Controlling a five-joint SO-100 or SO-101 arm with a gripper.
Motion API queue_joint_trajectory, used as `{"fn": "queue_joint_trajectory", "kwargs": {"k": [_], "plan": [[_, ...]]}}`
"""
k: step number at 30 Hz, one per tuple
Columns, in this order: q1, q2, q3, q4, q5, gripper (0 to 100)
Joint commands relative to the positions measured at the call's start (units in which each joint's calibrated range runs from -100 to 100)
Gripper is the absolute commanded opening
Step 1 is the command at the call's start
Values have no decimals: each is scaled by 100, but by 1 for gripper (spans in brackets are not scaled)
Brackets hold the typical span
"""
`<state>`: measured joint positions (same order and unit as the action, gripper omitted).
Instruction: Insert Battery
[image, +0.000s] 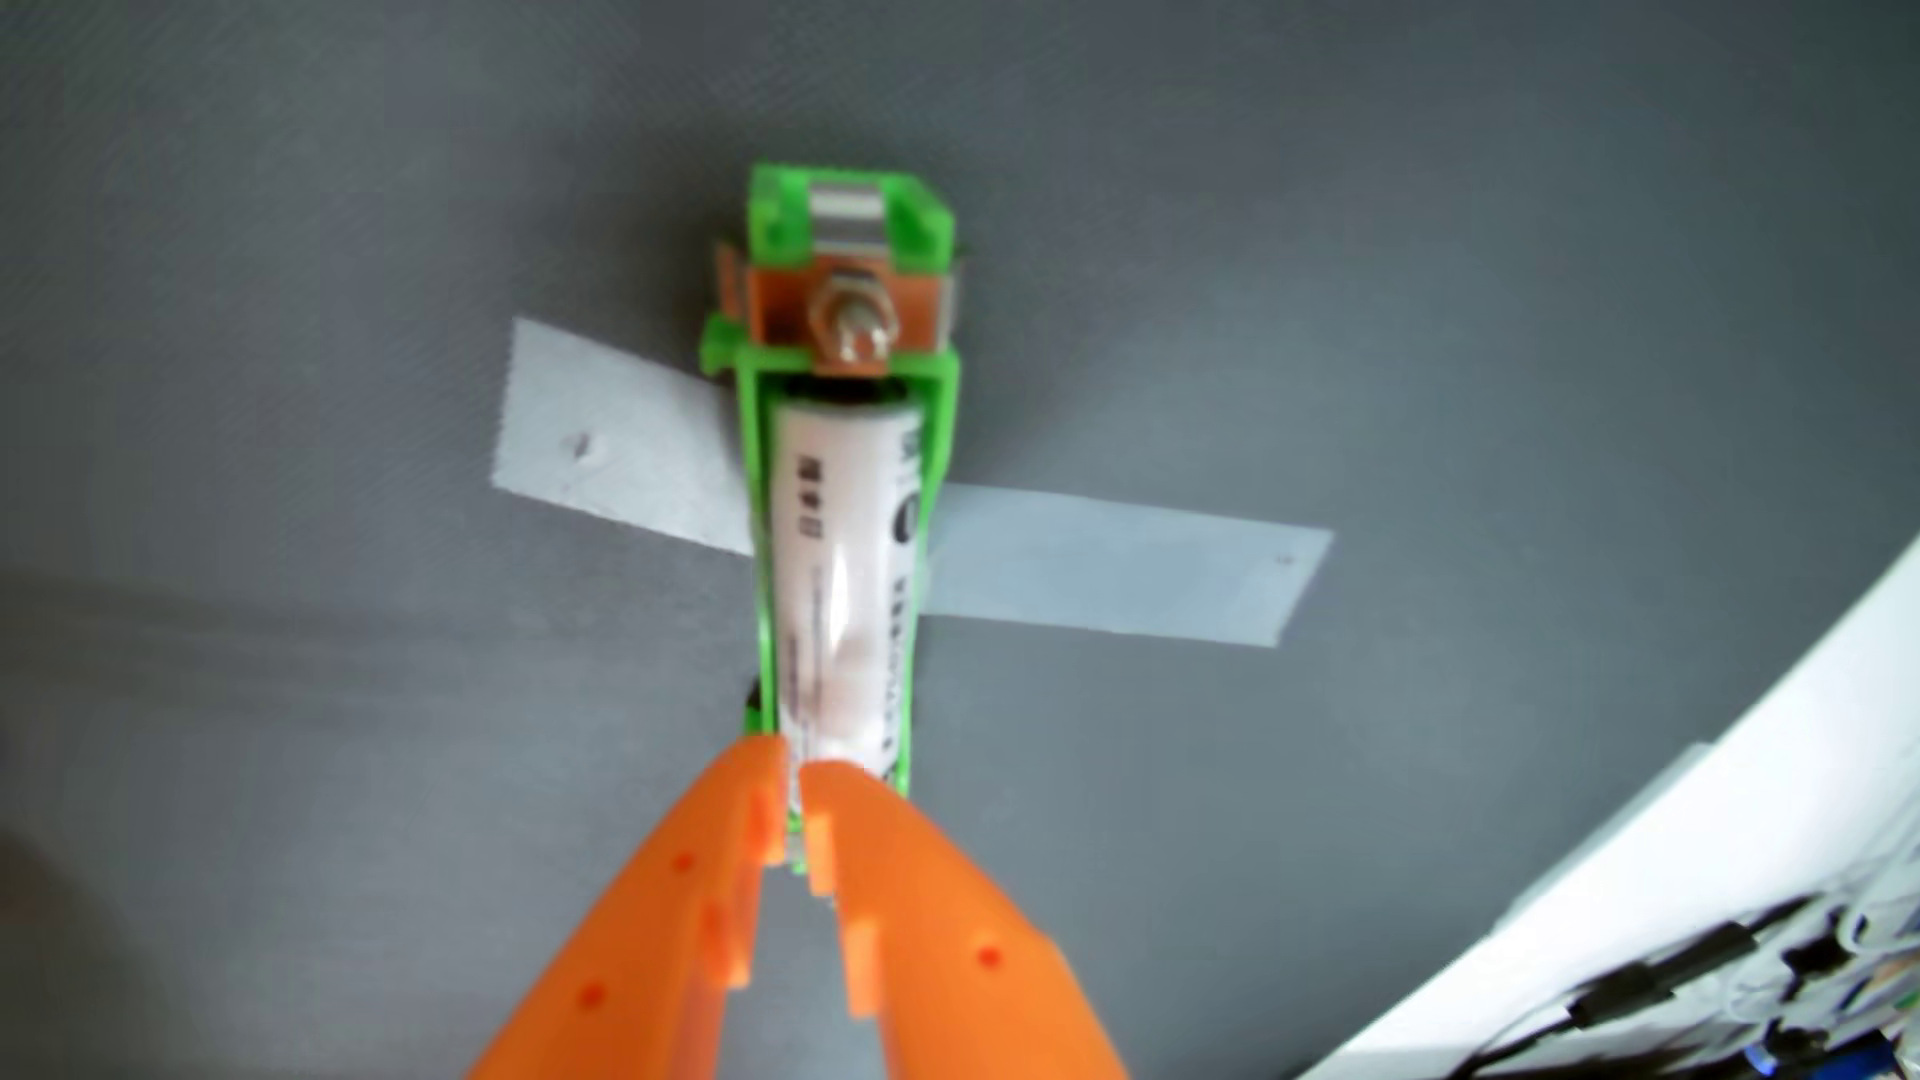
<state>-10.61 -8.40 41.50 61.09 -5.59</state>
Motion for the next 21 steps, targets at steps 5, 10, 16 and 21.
{"fn": "queue_joint_trajectory", "kwargs": {"k": [5,10,16,21], "plan": [[-13,278,-30,-12,-2,2],[-37,328,-30,-12,-2,2],[-37,303,-39,-21,101,2],[-49,278,-111,-21,101,2]]}}
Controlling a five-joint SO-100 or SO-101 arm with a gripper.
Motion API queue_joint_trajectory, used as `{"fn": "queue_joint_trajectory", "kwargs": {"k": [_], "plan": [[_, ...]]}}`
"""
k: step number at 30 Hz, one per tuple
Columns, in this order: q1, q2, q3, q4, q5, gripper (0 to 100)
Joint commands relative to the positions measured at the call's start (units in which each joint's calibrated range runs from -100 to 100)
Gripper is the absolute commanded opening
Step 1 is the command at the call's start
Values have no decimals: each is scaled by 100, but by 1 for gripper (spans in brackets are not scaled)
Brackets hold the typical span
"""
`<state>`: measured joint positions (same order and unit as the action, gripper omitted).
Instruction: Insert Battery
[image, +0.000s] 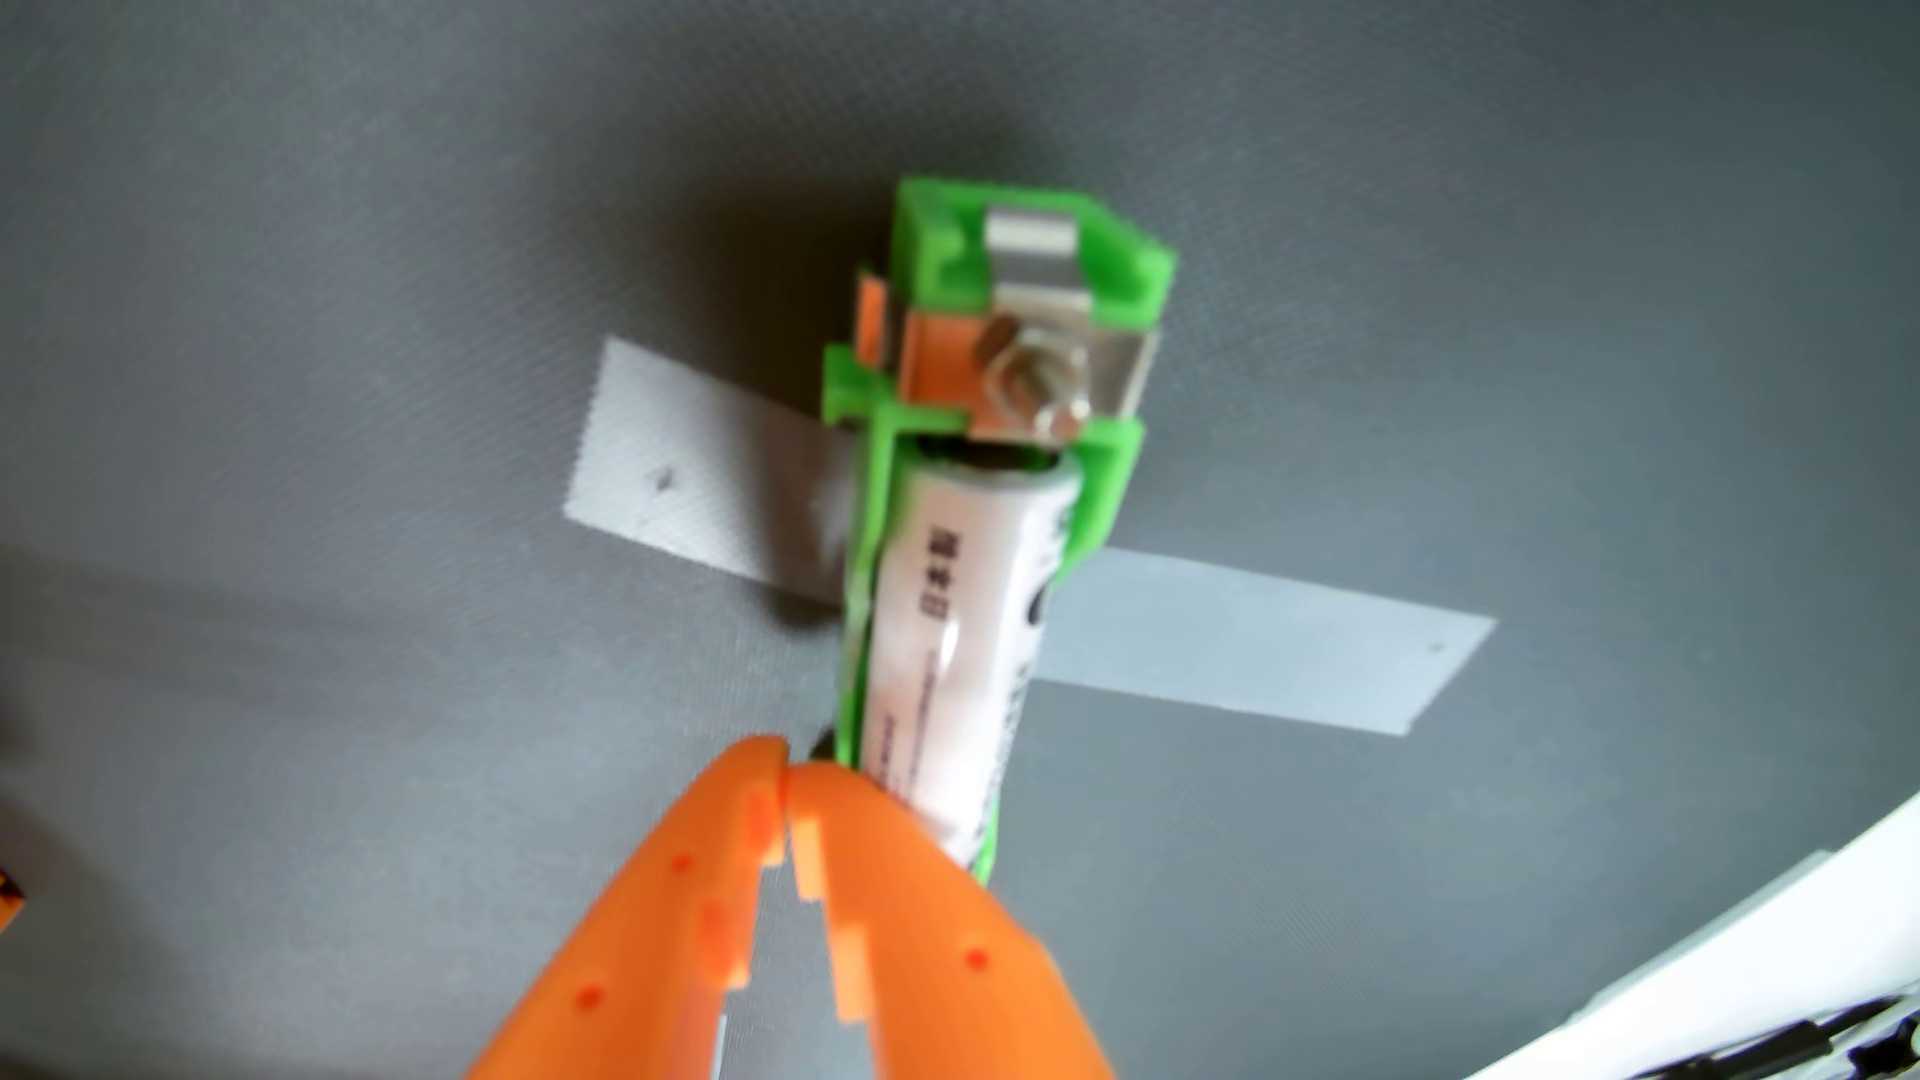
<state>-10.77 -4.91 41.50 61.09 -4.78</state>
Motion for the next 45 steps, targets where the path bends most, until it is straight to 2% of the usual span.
{"fn": "queue_joint_trajectory", "kwargs": {"k": [1,22,45], "plan": [[-32,-72,-111,-21,19,2],[-32,-664,-210,-12,25,2],[27,-247,-391,-21,25,2]]}}
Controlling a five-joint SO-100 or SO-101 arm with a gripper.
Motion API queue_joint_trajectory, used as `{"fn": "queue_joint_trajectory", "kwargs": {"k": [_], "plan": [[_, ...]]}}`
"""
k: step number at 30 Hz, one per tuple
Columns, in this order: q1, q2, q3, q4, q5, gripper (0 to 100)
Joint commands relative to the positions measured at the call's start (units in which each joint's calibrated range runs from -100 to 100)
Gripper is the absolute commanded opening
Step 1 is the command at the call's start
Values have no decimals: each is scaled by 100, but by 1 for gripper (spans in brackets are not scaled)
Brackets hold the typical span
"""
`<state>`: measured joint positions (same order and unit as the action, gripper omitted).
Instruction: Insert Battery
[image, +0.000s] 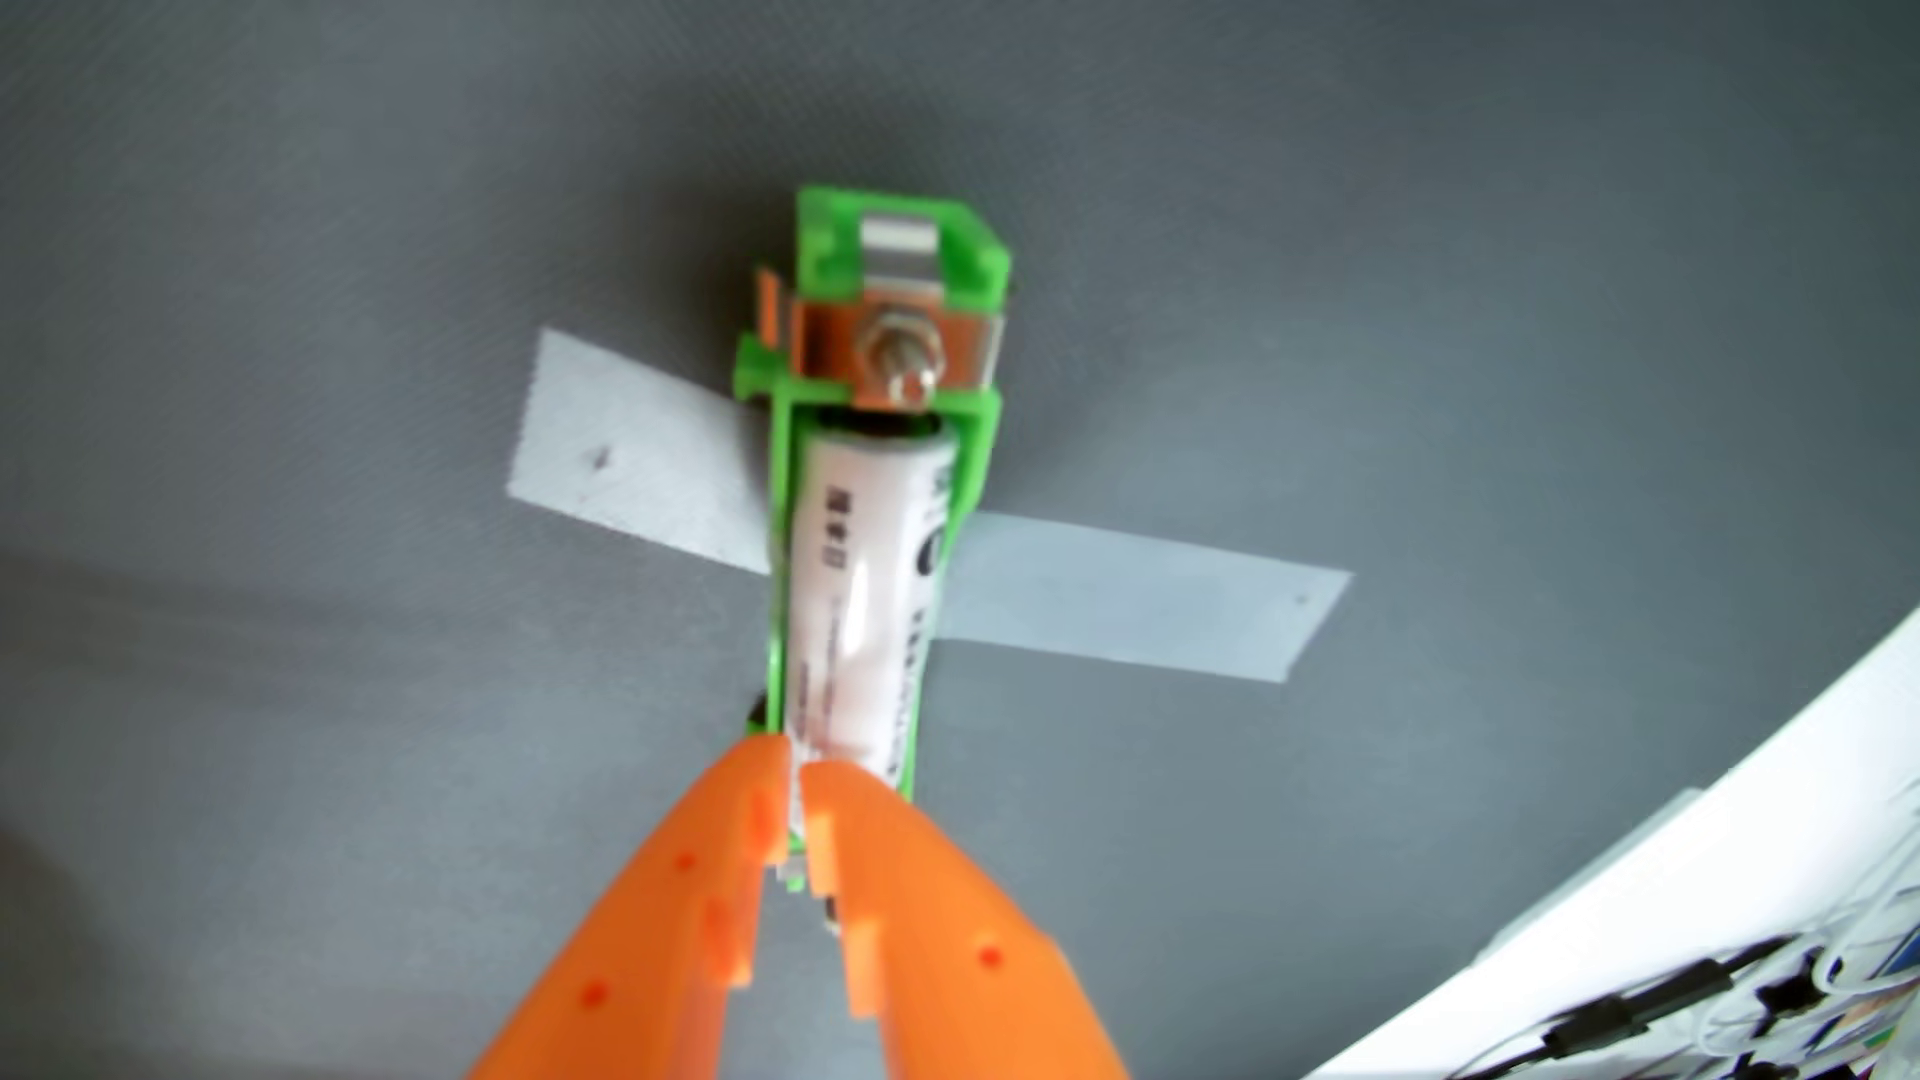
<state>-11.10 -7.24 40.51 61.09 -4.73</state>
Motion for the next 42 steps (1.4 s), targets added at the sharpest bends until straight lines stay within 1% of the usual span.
{"fn": "queue_joint_trajectory", "kwargs": {"k": [1,29,34,42], "plan": [[71,-14,-300,-21,19,2],[12,153,-300,-29,19,2],[48,461,-264,-317,19,2],[83,495,-291,-326,19,2]]}}
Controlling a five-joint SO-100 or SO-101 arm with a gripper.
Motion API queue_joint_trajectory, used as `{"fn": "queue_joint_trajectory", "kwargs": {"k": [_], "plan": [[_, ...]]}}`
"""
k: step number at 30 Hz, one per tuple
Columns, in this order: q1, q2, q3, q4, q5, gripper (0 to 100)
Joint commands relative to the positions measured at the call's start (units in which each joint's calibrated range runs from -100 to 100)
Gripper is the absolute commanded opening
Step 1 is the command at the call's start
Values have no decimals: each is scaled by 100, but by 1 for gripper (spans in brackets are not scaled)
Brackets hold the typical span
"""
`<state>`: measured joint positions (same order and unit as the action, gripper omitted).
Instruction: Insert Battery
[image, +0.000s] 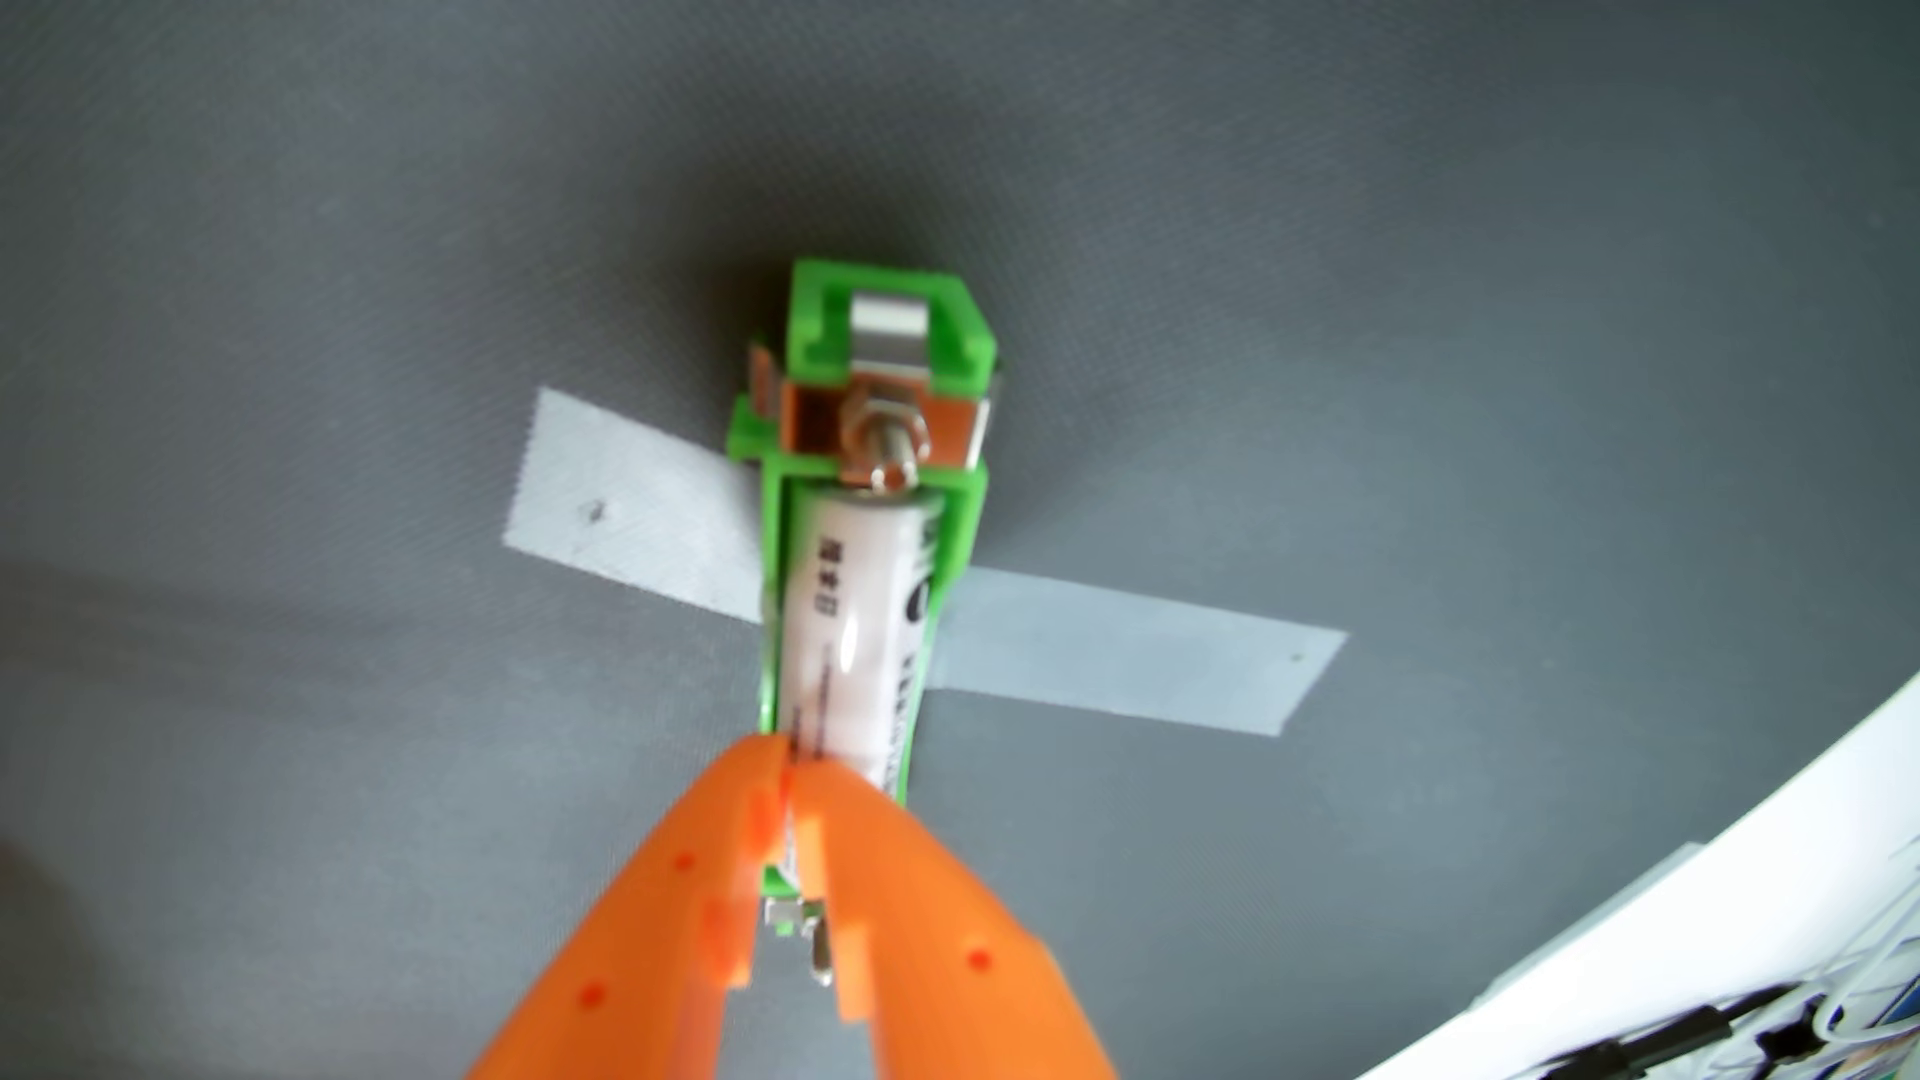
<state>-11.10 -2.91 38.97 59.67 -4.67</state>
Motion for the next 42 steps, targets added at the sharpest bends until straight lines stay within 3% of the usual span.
{"fn": "queue_joint_trajectory", "kwargs": {"k": [1,18,27,42], "plan": [[95,54,-137,-183,14,2],[142,-2056,781,-107,14,2],[1653,-3131,1466,-107,231,2],[1724,-6299,3564,-361,231,2]]}}
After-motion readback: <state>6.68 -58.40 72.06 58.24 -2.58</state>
